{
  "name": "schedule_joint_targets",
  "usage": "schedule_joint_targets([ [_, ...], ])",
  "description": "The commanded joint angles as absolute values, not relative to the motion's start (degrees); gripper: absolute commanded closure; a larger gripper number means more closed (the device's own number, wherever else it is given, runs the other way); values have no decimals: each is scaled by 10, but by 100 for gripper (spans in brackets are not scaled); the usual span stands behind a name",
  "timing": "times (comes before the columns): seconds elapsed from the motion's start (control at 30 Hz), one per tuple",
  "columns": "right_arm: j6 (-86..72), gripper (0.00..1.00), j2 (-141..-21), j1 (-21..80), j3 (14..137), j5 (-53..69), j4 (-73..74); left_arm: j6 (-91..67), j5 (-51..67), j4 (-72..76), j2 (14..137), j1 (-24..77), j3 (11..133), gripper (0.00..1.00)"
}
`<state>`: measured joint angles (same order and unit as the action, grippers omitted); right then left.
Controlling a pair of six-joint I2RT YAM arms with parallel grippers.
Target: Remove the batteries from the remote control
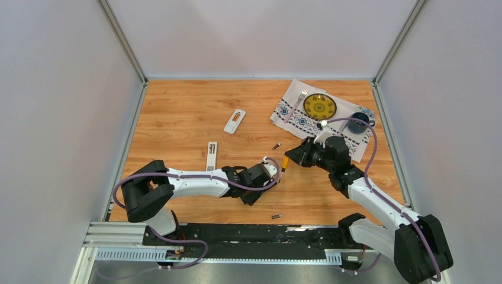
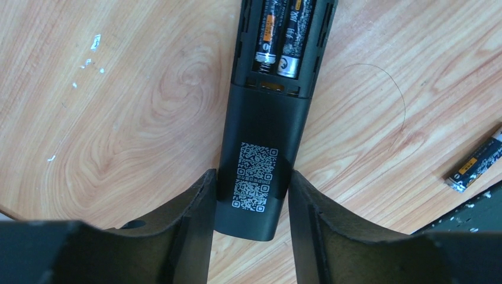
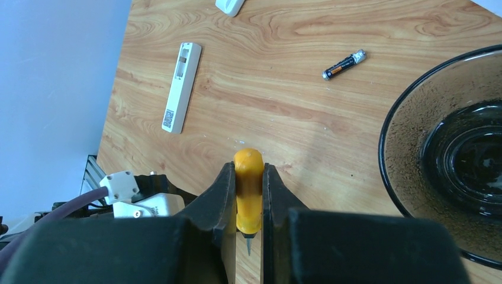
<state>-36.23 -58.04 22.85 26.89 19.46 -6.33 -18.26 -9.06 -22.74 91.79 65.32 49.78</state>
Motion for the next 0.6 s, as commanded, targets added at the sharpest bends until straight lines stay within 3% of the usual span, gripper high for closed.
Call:
schedule_joint_targets([
  [0.0,-370,100,-591,238,263,201,-123,-218,-98,-195,901,666,464,46],
  [0.57,-361,100,-629,250,281,191,-134,-220,-37,-98,811,678,347,51],
])
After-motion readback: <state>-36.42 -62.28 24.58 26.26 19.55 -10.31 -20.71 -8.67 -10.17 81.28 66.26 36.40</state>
